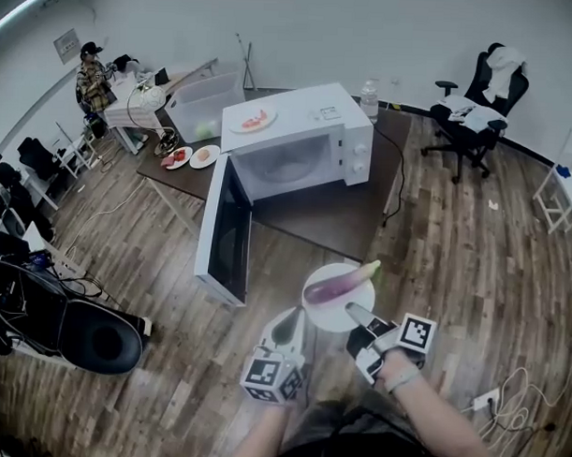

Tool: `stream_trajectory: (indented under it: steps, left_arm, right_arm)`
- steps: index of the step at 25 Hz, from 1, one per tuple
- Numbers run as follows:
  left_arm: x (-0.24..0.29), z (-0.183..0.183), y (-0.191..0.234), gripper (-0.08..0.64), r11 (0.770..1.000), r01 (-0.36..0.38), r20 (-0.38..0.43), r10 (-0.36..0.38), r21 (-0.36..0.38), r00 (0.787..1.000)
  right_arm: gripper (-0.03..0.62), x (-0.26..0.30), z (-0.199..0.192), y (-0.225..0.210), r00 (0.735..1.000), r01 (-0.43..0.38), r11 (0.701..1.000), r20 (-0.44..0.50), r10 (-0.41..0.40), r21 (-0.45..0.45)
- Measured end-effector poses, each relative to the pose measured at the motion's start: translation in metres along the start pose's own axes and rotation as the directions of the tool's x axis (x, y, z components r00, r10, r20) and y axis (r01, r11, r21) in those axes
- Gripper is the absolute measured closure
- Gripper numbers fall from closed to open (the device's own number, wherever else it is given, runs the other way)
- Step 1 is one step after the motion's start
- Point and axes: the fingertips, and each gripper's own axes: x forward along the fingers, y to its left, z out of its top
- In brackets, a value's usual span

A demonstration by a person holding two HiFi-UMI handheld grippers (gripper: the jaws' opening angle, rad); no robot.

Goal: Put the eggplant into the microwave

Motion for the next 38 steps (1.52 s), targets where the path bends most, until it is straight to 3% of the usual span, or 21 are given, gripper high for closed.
stream_trajectory:
  steps: [9,26,38]
  left_arm:
    - [0.035,0.008,0.033,0.560,0.998,-0.059,0.022,0.060,-0.036,0.998]
    - [0.123,0.020,0.071,0.560,0.990,-0.134,0.059,0.135,-0.034,0.989]
    - [0.153,0.020,0.096,0.560,0.975,-0.215,0.087,0.220,-0.061,0.972]
  right_arm:
    - [0.569,0.038,0.035,-0.001,1.000,0.009,1.000,-0.023,-0.009,0.004]
    - [0.569,0.107,0.098,-0.007,0.990,0.005,1.000,-0.144,-0.008,-0.018]
    - [0.569,0.146,0.127,-0.008,0.978,-0.009,1.000,-0.208,0.010,0.007]
